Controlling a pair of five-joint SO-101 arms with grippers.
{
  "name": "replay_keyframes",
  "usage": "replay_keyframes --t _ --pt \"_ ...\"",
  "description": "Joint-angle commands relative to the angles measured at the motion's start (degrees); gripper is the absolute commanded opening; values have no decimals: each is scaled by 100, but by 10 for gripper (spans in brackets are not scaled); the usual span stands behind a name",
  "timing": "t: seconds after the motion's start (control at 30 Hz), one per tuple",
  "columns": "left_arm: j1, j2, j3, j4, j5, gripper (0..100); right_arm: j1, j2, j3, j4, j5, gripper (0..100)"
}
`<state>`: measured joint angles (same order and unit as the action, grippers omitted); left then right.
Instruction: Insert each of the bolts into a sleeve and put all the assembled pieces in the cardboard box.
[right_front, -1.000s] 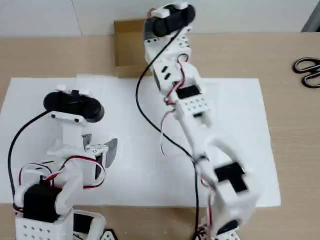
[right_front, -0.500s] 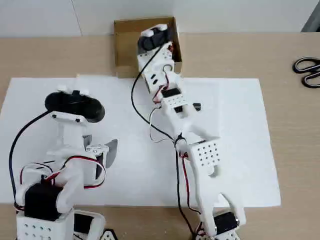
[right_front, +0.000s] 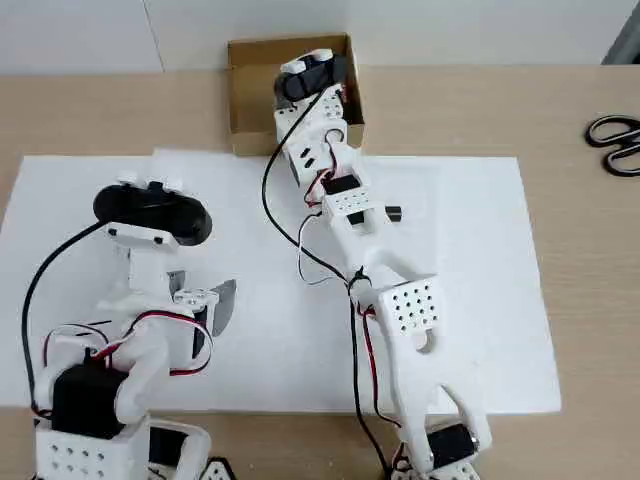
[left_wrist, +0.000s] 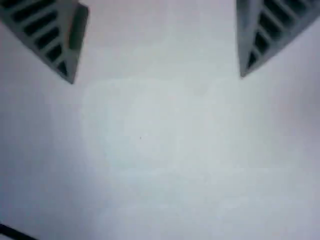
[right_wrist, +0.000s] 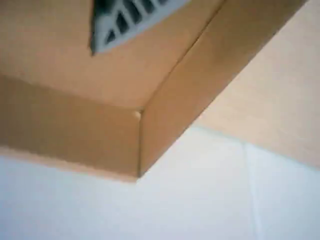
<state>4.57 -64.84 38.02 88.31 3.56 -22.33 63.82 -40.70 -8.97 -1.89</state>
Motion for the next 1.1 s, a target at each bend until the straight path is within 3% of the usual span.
replay_keyframes --t 0.0,0.4,0.77,1.07 --pt "-18 -44 -4 -132 -44 200 180 -734 -369 426 70 191" --pt "-18 -44 -13 -211 -18 200 690 -3618 -360 3626 44 191" --pt "-9 -53 -13 -176 -18 200 716 -5824 -360 8119 35 191" --pt "-18 -53 4 -185 -18 200 716 -6949 -334 10431 35 191"
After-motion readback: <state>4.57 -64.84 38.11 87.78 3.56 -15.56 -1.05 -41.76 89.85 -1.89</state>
